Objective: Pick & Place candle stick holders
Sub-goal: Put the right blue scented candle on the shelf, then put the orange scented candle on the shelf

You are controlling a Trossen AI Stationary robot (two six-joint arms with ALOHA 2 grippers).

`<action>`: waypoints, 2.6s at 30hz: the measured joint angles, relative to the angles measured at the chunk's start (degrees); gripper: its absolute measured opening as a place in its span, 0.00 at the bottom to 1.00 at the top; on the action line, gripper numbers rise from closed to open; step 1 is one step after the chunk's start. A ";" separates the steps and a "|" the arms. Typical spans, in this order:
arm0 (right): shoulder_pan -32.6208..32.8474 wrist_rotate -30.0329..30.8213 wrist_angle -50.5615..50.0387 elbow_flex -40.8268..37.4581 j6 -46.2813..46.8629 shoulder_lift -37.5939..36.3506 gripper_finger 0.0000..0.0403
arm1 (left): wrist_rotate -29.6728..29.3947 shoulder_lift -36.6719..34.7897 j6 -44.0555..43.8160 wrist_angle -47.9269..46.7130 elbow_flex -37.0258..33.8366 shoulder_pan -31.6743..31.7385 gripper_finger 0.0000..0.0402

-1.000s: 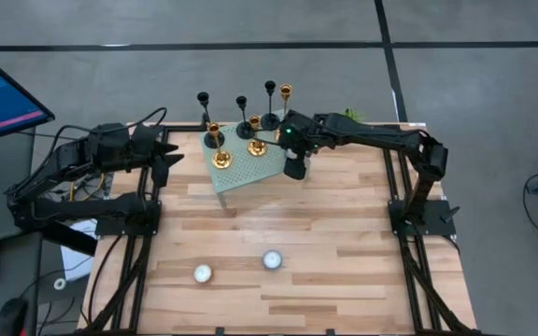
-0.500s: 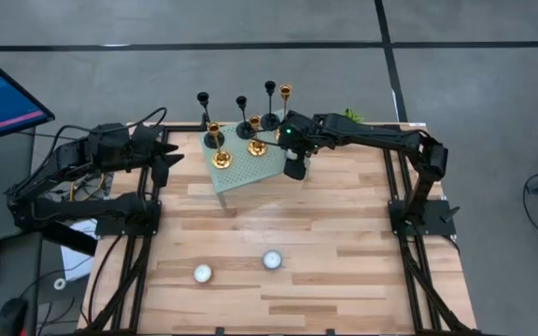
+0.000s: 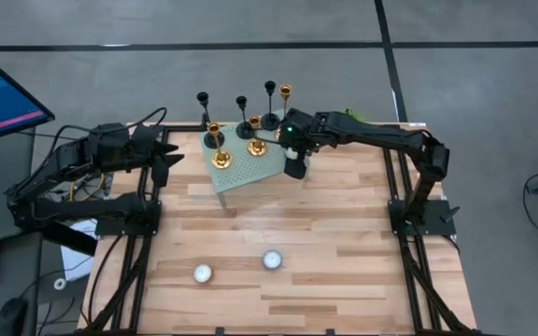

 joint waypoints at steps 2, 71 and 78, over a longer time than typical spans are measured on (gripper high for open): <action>0.02 0.11 -1.85 0.98 -0.02 -0.73 0.87 | 0.02 -0.01 0.00 0.00 0.00 0.00 0.44; 39.15 11.82 -5.39 -26.70 44.83 -29.49 0.87 | 12.79 22.01 -34.62 6.68 -10.62 -47.27 0.48; 39.49 11.92 -5.44 -27.88 44.28 -29.49 0.87 | 12.62 25.79 -29.43 8.16 -10.62 -47.27 0.69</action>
